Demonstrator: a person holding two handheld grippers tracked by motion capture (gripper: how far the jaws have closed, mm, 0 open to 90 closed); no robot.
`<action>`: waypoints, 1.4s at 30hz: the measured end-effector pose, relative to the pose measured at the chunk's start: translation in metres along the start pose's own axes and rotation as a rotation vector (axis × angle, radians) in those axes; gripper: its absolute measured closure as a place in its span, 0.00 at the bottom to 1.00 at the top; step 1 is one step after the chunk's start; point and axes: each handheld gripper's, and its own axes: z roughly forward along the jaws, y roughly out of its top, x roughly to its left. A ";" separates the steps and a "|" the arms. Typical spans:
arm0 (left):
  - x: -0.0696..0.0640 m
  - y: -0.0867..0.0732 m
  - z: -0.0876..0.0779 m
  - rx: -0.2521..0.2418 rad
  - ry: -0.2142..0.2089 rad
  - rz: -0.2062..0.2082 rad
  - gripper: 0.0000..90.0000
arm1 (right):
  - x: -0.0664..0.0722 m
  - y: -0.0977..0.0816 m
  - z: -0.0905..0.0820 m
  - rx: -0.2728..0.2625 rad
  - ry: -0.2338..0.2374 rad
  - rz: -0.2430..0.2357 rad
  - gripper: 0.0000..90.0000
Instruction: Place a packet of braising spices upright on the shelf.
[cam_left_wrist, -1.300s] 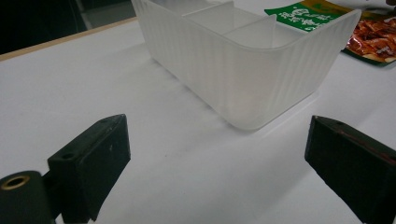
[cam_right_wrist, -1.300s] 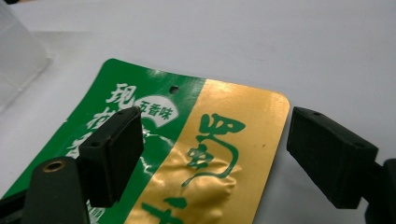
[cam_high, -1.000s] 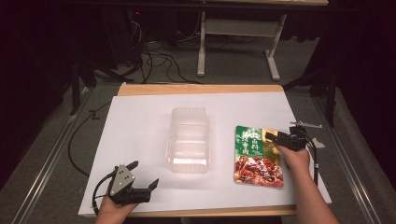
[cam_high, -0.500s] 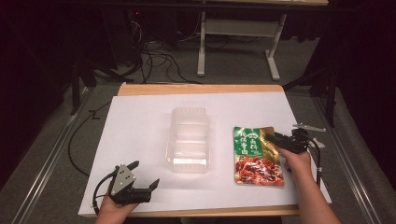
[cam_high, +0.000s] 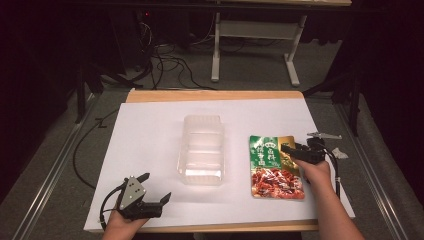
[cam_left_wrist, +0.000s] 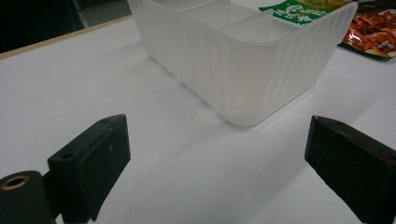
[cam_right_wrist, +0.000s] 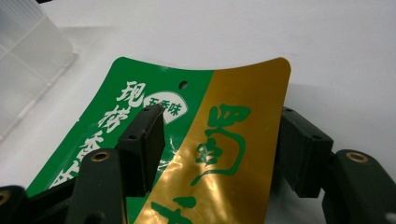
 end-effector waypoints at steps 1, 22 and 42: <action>0.000 0.000 0.000 0.000 -0.001 0.000 0.08 | -0.002 0.001 0.001 -0.001 0.005 0.001 0.44; 0.000 -0.001 0.000 0.003 0.000 -0.004 0.08 | -0.004 0.000 0.002 0.079 0.053 0.026 0.82; 0.001 0.002 -0.003 -0.019 0.026 -0.014 0.08 | 0.018 0.004 -0.030 -0.062 0.024 -0.059 1.00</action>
